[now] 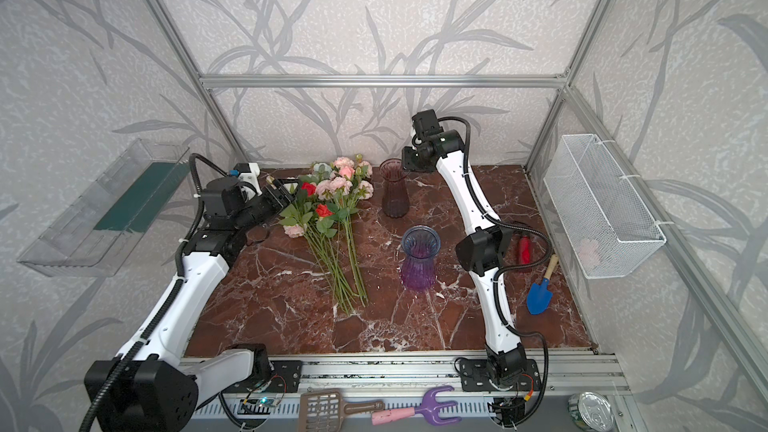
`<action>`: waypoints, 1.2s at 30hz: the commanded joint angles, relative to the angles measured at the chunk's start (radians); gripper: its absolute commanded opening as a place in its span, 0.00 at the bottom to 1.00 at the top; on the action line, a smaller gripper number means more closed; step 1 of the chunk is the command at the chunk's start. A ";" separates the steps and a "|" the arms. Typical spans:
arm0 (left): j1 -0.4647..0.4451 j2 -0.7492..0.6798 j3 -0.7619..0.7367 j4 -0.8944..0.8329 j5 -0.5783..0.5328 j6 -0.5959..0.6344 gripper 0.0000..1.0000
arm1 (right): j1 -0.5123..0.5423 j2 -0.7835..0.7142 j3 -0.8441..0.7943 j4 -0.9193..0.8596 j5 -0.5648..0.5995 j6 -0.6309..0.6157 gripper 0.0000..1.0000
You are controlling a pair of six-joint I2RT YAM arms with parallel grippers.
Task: Arrange the flowers into the vase
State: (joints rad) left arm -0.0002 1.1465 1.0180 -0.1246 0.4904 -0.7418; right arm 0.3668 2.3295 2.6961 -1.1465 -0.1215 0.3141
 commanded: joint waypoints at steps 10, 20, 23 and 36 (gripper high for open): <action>-0.033 0.000 -0.029 0.074 0.054 -0.031 0.76 | 0.064 -0.552 -0.494 0.001 0.102 -0.089 0.51; -0.216 0.052 -0.017 0.118 0.161 0.031 0.73 | 0.096 -1.029 -1.045 -0.016 0.050 -0.011 0.50; -0.240 0.077 -0.013 0.110 0.169 0.052 0.73 | 0.096 -1.081 -1.112 -0.021 0.049 0.014 0.50; -0.242 0.137 -0.030 0.140 0.170 0.025 0.73 | 0.113 -1.027 -1.238 0.005 -0.030 0.085 0.50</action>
State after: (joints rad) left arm -0.2420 1.2892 0.9916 -0.0242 0.6434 -0.7113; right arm 0.4755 1.2850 1.4738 -1.1488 -0.1295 0.3752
